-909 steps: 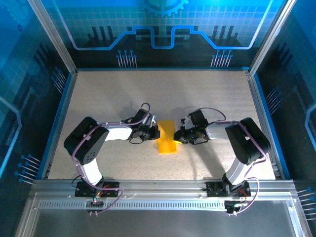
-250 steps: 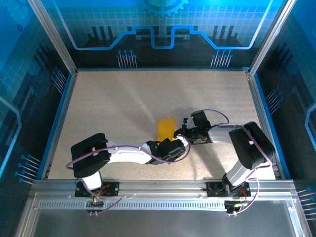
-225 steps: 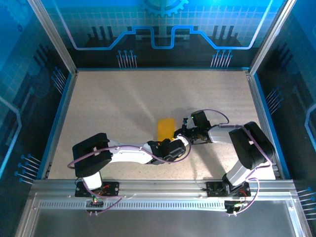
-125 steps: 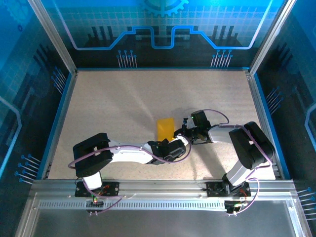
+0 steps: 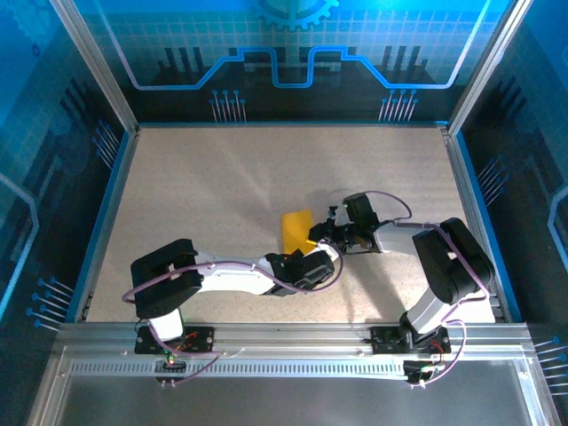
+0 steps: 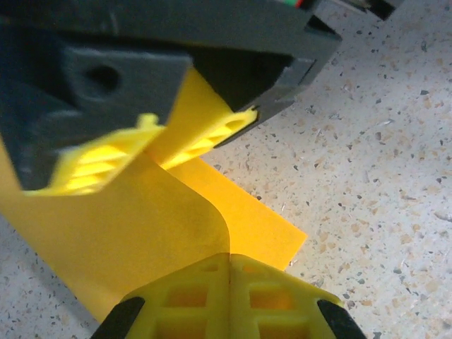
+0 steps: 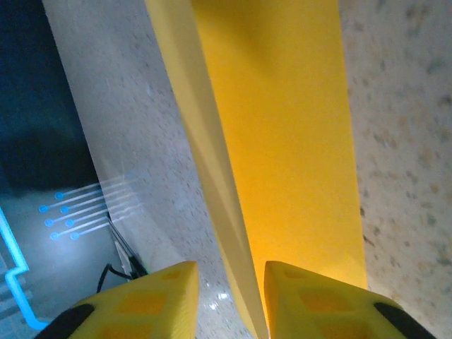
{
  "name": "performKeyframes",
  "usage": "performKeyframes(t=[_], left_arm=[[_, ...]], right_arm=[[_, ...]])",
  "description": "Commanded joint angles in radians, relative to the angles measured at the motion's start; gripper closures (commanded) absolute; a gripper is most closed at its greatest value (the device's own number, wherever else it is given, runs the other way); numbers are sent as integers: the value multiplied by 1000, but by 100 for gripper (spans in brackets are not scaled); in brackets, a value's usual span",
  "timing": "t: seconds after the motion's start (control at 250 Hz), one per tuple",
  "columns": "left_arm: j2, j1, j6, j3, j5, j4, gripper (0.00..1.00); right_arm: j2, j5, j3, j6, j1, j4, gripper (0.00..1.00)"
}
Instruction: Fold a paper plane with a square sheet of paper (fold left side to right side)
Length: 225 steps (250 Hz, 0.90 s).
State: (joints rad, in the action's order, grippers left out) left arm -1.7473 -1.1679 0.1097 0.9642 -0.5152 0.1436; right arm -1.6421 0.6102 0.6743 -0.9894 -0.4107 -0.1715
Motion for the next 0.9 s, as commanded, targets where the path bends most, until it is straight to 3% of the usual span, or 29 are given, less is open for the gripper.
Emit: performKeyframes(t=[0.0,0.236,0.4,0.651,0.847,0.895], left_arm=[[35,1,37,-22,37,-16,100],[88,20,80,-61,93,-38,100],[161,99,144,-123,278,-98,100],[197,255,245,-204,608,-217,100],[197,319,306,-238,716,-290,100],[198,329,321,-244,730,-305,100]], right_arm=[[-29,-2,53,22,29,30,63],[-67,-26,132,78,80,89,57],[28,-61,86,127,109,124,58],[255,-71,-68,221,135,193,78],[361,-39,-168,249,105,221,100],[371,-45,-190,241,83,207,100]])
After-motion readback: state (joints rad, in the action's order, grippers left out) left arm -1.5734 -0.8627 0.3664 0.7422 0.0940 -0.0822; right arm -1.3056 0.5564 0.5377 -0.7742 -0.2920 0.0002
